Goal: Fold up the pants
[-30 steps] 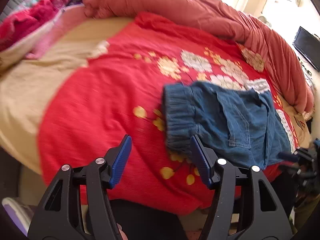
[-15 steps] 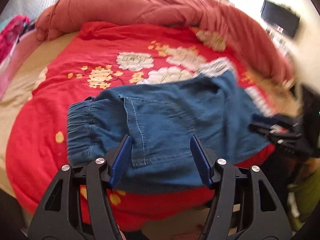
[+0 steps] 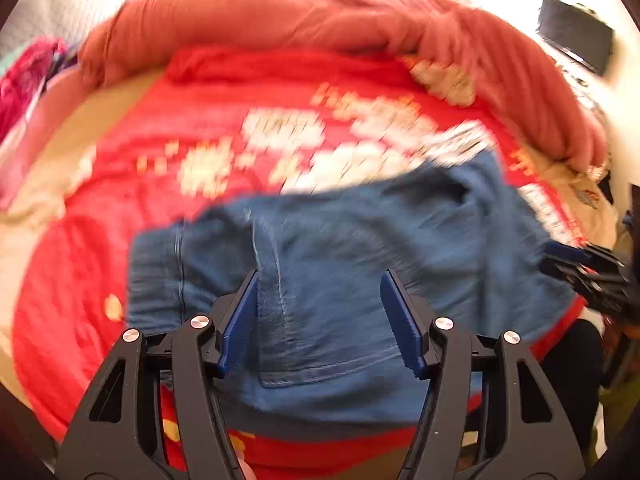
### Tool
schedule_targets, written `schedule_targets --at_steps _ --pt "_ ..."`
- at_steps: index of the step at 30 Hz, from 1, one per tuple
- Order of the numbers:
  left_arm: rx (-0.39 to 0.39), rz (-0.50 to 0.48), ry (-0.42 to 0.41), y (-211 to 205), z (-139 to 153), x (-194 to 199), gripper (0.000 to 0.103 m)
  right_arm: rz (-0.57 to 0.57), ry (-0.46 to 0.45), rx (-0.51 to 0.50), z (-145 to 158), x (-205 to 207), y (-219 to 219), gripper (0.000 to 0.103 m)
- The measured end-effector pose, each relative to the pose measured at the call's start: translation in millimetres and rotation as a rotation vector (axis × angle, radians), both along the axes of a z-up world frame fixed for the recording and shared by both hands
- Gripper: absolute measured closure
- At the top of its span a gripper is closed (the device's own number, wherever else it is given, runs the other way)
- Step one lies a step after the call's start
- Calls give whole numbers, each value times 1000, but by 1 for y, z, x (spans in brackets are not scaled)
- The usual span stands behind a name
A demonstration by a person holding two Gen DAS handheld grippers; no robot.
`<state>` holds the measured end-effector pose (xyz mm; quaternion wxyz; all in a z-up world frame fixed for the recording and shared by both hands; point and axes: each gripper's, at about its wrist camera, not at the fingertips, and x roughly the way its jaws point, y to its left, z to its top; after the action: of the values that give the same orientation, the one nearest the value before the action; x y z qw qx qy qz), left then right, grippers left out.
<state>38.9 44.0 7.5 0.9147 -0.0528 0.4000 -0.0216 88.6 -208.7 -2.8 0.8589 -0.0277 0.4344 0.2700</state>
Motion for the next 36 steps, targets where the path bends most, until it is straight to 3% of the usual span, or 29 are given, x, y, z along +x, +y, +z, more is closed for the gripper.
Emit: schedule_targets --at_steps 5,11,14,20,26,30,36 --pt "-99 -144 -29 -36 18 -2 49 -19 -69 -58 22 32 4 55" --pt "-203 -323 45 -89 -2 12 49 24 -80 -109 32 86 34 53" --pt "-206 -335 84 -104 -18 21 51 56 -55 -146 26 113 58 53" --pt "-210 -318 150 -108 -45 37 66 77 18 -269 -11 160 102 53" --pt "-221 -325 151 -107 -52 39 67 40 49 -369 -48 190 123 54" --pt "-222 -333 147 -108 -52 40 67 21 38 -354 -53 196 116 90" --pt "-251 -329 130 -103 -50 46 66 -68 12 -140 -22 184 64 94"
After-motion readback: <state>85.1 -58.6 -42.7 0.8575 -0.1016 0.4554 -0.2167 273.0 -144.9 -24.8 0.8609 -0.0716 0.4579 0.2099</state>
